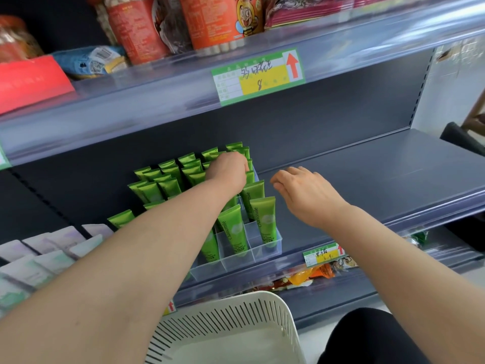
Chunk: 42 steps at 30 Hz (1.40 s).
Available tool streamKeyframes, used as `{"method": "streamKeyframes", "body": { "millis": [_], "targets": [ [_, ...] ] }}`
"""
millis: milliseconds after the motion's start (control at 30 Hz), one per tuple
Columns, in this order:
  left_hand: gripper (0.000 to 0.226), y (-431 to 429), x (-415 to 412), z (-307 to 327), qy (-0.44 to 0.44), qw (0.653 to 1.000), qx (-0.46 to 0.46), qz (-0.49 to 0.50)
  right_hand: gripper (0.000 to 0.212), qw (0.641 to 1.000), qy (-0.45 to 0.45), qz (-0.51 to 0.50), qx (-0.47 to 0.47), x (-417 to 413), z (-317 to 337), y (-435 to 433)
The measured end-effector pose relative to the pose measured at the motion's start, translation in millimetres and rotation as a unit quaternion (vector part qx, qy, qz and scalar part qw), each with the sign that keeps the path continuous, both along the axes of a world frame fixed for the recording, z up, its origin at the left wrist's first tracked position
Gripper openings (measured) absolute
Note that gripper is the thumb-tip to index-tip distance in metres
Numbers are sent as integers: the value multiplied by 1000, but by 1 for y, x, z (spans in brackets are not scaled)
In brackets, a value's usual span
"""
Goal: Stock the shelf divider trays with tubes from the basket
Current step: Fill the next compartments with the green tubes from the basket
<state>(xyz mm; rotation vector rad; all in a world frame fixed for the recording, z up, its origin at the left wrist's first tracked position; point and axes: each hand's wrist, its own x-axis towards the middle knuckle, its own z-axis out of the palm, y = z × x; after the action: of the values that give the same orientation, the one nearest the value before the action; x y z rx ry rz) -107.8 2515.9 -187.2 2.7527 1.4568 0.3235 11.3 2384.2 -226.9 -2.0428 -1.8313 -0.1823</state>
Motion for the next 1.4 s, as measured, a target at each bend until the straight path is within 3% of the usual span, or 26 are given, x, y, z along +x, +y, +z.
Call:
{"method": "streamKeyframes", "body": {
  "millis": [367, 600, 867, 1000, 1267, 1400],
  "targets": [
    [28, -2, -7, 8, -57, 997, -31, -35, 32, 1000, 17, 4, 15, -12, 12, 2],
    [16, 11, -50, 19, -97, 994, -35, -44, 27, 997, -5, 49, 53, -44, 23, 14],
    [10, -2, -75, 17, 6, 995, -55, -88, 25, 987, -115, 108, 4, -69, 15, 24],
    [13, -7, -73, 10, 61, 994, -40, -78, 22, 989, -114, 96, -21, -73, 12, 27],
    [14, -10, -67, -1, 54, 997, -18, -52, 21, 988, -125, 82, -33, -69, 10, 24],
    [15, -7, -71, -1, 51, 998, -21, -44, 33, 992, -94, 77, -41, -70, 13, 21]
  ]
}}
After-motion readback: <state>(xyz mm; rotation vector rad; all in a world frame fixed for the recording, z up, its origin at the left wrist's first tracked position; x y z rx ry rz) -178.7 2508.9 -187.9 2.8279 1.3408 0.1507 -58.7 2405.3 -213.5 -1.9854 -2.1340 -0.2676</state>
